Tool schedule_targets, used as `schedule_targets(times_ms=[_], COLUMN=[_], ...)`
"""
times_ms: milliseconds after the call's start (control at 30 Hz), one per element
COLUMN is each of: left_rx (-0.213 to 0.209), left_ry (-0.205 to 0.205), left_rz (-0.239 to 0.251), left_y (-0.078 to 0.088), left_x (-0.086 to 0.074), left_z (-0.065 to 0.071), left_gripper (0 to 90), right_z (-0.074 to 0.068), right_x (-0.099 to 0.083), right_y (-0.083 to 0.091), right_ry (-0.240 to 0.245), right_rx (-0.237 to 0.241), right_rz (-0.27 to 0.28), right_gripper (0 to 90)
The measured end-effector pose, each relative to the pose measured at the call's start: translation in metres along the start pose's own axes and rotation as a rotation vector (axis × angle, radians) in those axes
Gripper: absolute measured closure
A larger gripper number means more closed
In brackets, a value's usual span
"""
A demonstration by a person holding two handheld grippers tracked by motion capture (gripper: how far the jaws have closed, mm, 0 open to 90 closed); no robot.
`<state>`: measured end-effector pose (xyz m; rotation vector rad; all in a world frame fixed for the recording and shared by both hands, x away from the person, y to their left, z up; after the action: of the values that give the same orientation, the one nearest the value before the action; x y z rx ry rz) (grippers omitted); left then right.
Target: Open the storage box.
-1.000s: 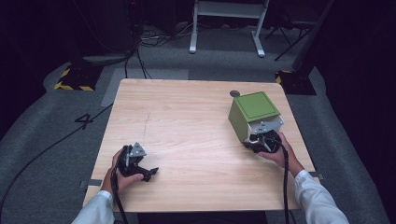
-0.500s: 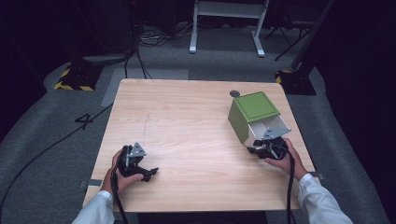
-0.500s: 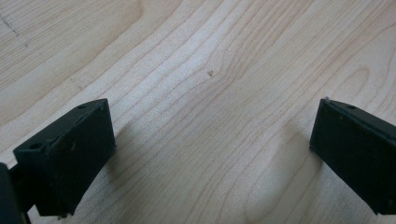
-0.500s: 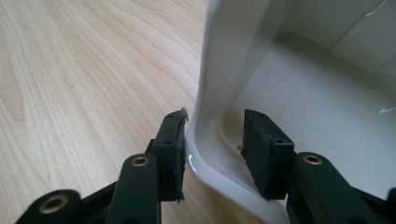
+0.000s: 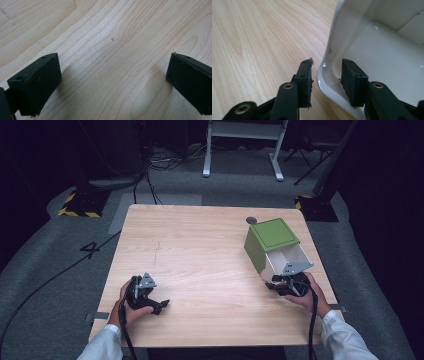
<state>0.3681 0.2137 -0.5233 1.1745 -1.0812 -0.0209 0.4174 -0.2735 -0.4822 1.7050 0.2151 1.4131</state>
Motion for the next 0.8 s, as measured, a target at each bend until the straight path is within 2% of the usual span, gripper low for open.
schedule_targets(times_ms=[800], left_rx=[0.000], left_ry=[0.000], left_rz=[0.000], left_y=[0.000], left_x=[0.000], left_z=[0.000], left_gripper=[0.2], right_z=[-0.011], right_x=[-0.009], right_y=[0.008], right_ry=[0.014], right_rx=[0.025], right_rz=[-0.008], right_gripper=[64.3])
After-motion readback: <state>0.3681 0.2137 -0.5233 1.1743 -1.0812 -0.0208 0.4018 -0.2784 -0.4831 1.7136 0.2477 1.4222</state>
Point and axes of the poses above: each handheld gripper's, and its own axes: y roughly backward along the jaws, x roughly out of its top, z roughly to its right, the point moved 2 cm from there along -y, roughly forward along the jaws, and after that the axes turned 3 degrees about x, right-handed, at the moved point
